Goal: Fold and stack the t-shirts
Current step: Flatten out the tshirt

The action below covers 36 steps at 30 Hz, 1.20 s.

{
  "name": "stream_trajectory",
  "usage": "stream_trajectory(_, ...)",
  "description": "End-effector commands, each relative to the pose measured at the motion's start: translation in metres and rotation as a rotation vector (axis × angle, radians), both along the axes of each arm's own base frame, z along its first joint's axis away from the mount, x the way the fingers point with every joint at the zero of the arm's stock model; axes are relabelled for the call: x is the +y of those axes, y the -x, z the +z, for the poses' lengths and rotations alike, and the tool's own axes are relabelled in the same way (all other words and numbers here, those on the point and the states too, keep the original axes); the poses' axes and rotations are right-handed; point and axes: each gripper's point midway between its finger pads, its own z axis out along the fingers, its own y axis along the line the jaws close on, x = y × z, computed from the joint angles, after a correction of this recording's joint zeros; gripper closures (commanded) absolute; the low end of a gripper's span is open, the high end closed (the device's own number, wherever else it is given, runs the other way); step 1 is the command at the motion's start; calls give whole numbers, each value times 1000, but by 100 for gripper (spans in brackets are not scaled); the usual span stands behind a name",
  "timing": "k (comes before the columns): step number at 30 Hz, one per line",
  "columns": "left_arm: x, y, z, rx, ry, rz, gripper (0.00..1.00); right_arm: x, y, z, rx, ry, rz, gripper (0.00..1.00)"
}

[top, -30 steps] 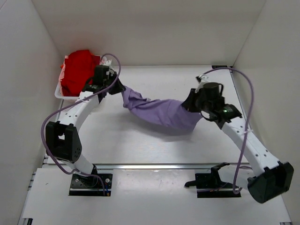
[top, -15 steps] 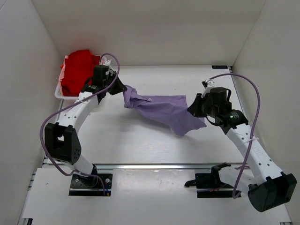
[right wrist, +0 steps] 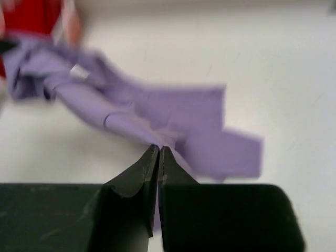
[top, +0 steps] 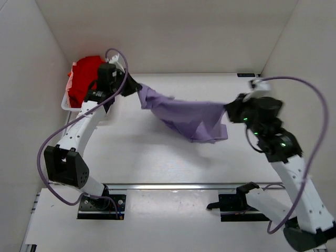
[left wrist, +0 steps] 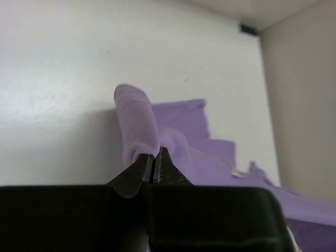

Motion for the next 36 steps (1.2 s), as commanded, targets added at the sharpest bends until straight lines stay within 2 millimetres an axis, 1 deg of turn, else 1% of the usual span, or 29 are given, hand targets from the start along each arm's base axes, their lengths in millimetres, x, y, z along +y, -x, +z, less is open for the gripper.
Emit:
stream_trajectory(1, -12, -1, 145, -321, 144, -37, 100, -79, -8, 113, -354, -51, -280, 100)
stream_trajectory(2, -19, -9, 157, -337, 160, -58, 100, -83, -12, 123, -384, -58, -260, 99)
stream_trajectory(3, -28, -15, 160, -333, 173, -73, 100, -110, -22, 123, -381, -35, -332, 100)
stream_trajectory(4, -38, -29, 162, -320, 186, -105, 100, -130, -28, 129, -397, -29, -351, 100)
stream_trajectory(5, -56, -44, 147, -267, 216, -151, 100, -135, -37, 137, -405, -32, -352, 100)
stream_trajectory(6, -62, -48, 185, -340, 239, -182, 100, -136, -39, 142, -417, -5, -368, 100)
stream_trajectory(7, -75, -60, 200, -356, 276, -228, 100, -143, -41, 161, -472, 60, -433, 100)
stream_trajectory(8, -86, -80, 187, -322, 305, -252, 100, -153, -34, 184, -543, 80, -514, 100)
stream_trajectory(9, -92, -88, 212, -363, 360, -262, 100, -150, -29, 203, -608, 99, -537, 100)
stream_trajectory(10, -94, -77, 252, -462, 402, -310, 100, -150, -22, 219, -655, 132, -543, 100)
stream_trajectory(11, -95, -83, 260, -473, 462, -325, 100, -147, -15, 237, -706, 127, -545, 100)
stream_trajectory(12, -92, -81, 264, -462, 505, -337, 100, -144, -9, 248, -736, 117, -534, 100)
stream_trajectory(13, -89, -87, 260, -472, 523, -340, 100, -143, -12, 250, -732, 115, -531, 100)
stream_trajectory(14, -90, -84, 256, -468, 536, -351, 100, -138, -9, 255, -733, 115, -491, 100)
stream_trajectory(15, -88, -73, 265, -492, 528, -356, 100, -134, -9, 253, -714, 115, -452, 100)
stream_trajectory(16, -85, -79, 245, -457, 509, -339, 100, -136, -9, 251, -706, 113, -445, 100)
stream_trajectory(17, -84, -71, 244, -459, 482, -335, 100, -130, -3, 252, -709, 102, -393, 99)
stream_trajectory(18, -81, -55, 256, -492, 460, -348, 100, -117, 2, 250, -715, 97, -305, 100)
stream_trajectory(19, -81, -52, 245, -467, 451, -350, 100, -117, 8, 255, -735, 95, -291, 100)
stream_trajectory(20, -77, -38, 246, -469, 440, -354, 100, -108, 18, 256, -754, 89, -235, 100)
stream_trajectory(21, -70, -23, 257, -499, 437, -335, 100, -101, 28, 259, -777, 78, -197, 99)
stream_trajectory(22, -62, -3, 275, -545, 438, -332, 100, -91, 37, 262, -791, 62, -150, 100)
stream_trajectory(23, -55, -1, 270, -539, 436, -309, 100, -89, 43, 268, -809, 62, -136, 99)
stream_trajectory(25, -35, 35, 301, -613, 431, -271, 100, -80, 63, 279, -852, 53, -85, 100)
stream_trajectory(26, -28, 41, 303, -616, 425, -252, 100, -77, 67, 281, -857, 41, -70, 100)
stream_trajectory(27, -20, 58, 316, -650, 424, -240, 100, -74, 71, 283, -869, 33, -56, 100)
stream_trajectory(30, -1, 85, 339, -711, 422, -215, 100, -65, 83, 296, -902, 5, -5, 100)
stream_trajectory(33, 0, 92, 352, -729, 426, -229, 100, -61, 79, 299, -900, -14, 22, 100)
stream_trajectory(36, -9, 73, 340, -683, 424, -242, 100, -63, 62, 290, -868, -17, 19, 100)
